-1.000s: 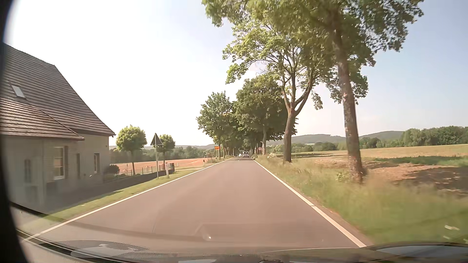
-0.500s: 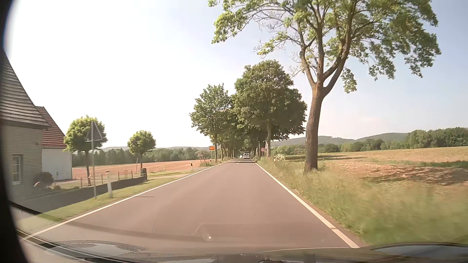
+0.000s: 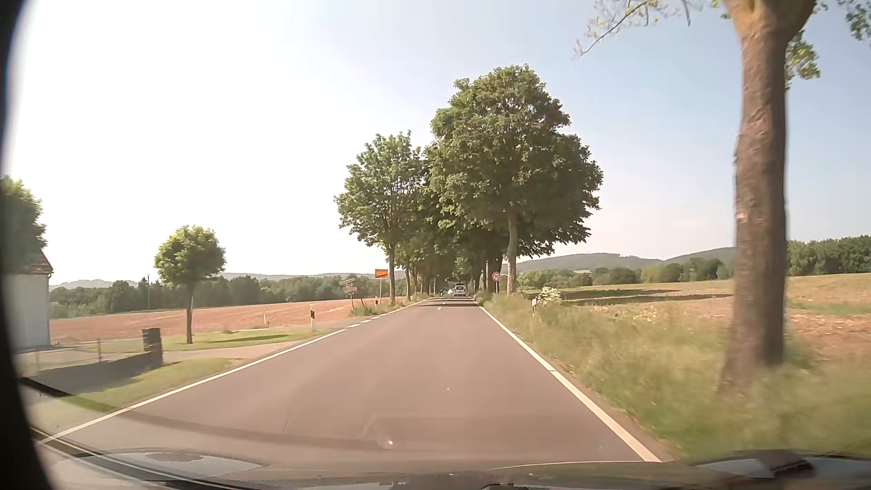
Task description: Follow the waypoints while adhering to traffic rules and regulations
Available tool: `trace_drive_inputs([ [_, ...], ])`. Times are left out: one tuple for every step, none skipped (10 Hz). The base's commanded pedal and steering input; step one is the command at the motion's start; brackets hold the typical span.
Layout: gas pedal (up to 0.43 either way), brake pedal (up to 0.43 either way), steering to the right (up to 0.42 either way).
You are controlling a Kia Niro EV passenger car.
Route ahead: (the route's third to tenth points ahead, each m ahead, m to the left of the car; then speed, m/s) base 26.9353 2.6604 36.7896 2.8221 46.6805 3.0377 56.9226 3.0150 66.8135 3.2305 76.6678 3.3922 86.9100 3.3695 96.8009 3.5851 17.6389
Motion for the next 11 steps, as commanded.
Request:
trace_drive_inputs([
  [0.370,0.000,-0.004],
  [0.370,0.000,-0.003],
  [0.370,0.000,-0.004],
  [0.378,0.000,-0.003],
  [0.390,0.000,-0.004],
  [0.390,0.000,-0.005],
  [0.390,0.000,-0.006],
  [0.390,0.000,-0.006],
  [0.390,0.000,-0.006],
  [0.390,0.000,-0.006],
  [0.390,0.000,-0.005],
])
